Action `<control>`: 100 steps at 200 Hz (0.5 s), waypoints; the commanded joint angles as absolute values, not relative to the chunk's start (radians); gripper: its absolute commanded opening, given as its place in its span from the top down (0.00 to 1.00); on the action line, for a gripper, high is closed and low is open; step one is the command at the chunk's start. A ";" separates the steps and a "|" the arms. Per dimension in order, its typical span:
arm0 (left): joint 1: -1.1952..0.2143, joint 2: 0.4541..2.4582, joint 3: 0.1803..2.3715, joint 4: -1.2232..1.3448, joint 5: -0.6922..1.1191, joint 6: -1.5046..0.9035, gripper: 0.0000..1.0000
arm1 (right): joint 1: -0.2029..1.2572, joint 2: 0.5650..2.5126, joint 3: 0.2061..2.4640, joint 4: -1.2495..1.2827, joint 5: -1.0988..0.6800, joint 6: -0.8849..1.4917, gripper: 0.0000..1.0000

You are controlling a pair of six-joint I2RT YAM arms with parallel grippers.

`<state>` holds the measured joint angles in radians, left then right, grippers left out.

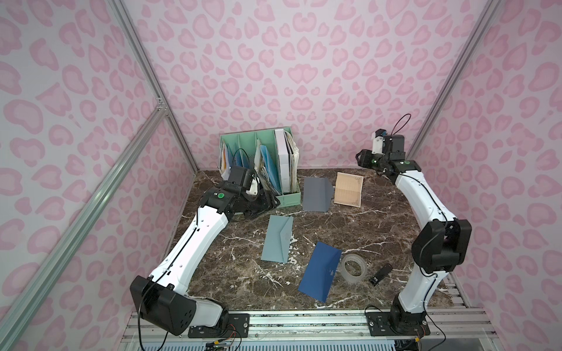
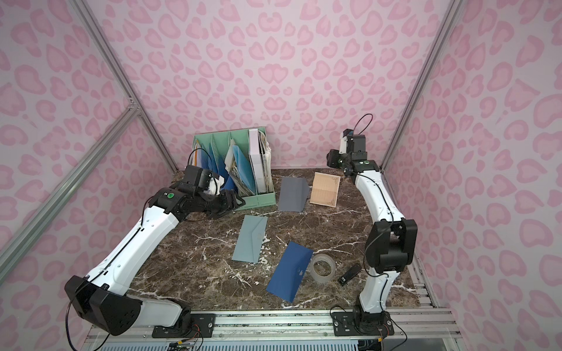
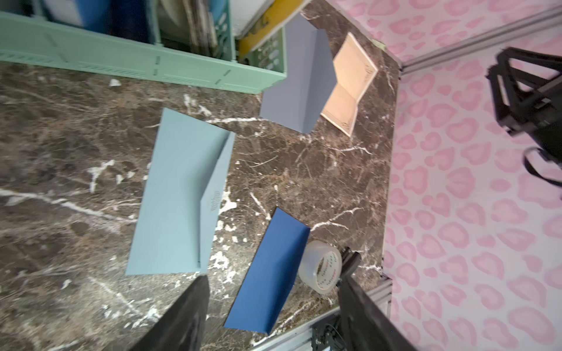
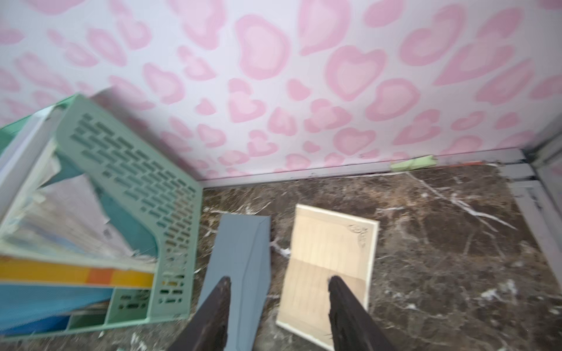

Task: Take the letter paper out of the envelope
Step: Pick up the envelope from the center of the board.

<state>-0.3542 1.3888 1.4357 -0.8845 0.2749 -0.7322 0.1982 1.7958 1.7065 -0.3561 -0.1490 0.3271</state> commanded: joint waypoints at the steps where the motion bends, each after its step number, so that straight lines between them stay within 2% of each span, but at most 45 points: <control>1: -0.344 1.379 1.411 -1.023 0.116 -0.744 0.33 | 0.348 1.704 1.581 -0.295 -0.007 0.388 0.46; 20: -0.335 1.372 1.373 -1.067 0.057 -0.744 0.37 | 0.527 1.628 1.449 -0.271 0.085 0.442 0.45; 38: -0.328 1.372 1.327 -1.103 0.035 -0.762 0.44 | 0.685 1.609 1.383 -0.289 0.186 0.507 0.44; 75: -0.321 1.365 1.150 -1.040 0.046 -0.791 0.60 | 0.895 1.686 1.343 -0.324 0.217 0.551 0.41; 100: -0.292 1.340 0.997 -0.902 0.084 -0.790 0.58 | 1.018 1.804 1.424 -0.409 0.289 0.559 0.23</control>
<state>-0.3172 1.3605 1.0996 -1.0161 0.0639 -0.7826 0.9340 1.7191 1.3495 -0.3206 0.1902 0.5266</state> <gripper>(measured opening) 0.402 0.708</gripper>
